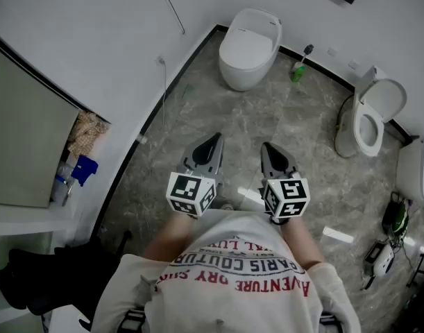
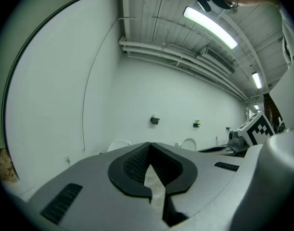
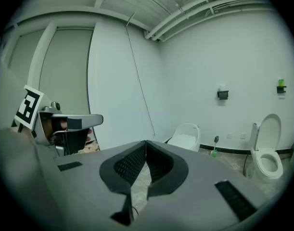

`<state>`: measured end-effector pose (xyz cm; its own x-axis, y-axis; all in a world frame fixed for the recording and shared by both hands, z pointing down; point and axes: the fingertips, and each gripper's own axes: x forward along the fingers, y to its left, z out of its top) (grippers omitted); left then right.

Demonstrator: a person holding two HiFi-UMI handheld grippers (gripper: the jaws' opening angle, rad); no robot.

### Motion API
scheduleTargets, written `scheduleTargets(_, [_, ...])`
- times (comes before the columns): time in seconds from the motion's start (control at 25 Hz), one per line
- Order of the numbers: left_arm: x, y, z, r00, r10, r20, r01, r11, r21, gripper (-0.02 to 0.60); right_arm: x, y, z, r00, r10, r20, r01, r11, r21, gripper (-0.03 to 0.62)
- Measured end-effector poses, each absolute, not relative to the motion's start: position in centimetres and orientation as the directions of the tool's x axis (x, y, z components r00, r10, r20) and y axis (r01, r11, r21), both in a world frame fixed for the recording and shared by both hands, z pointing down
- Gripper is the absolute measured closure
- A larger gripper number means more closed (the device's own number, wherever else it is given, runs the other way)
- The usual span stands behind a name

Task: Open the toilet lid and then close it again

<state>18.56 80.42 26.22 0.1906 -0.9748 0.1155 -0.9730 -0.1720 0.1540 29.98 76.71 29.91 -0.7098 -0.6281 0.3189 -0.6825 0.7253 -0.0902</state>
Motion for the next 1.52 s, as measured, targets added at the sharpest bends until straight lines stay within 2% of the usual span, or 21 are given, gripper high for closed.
scheduleTargets(0.56, [16.6,80.4,26.9,0.191,-0.974,0.12,-0.972,-0.17,0.162,0.574,28.4,76.4,30.2,-0.707,-0.637,0.309,-0.694,0.708,-0.129,0.579])
scheduleTargets(0.96, [14.7,79.5,28.9,0.155,-0.975,0.16,-0.972,-0.121,0.202,0.574,27.2,75.3,31.9,-0.711,-0.609,0.35,-0.684,0.714,-0.147,0.577])
scheduleTargets(1.28, [12.8,74.3,30.7,0.088,-0.974,0.21,-0.98,-0.047,0.191,0.574,25.1,68.0,33.8,-0.743,-0.564,0.359,-0.652,0.732,-0.197,0.577])
scheduleTargets(1.52, [10.2,65.7,30.5,0.032,-0.976,0.217,-0.983,0.008,0.184,0.574,21.9,58.3,33.1,-0.774,-0.533,0.341,-0.616,0.759,-0.21,0.577])
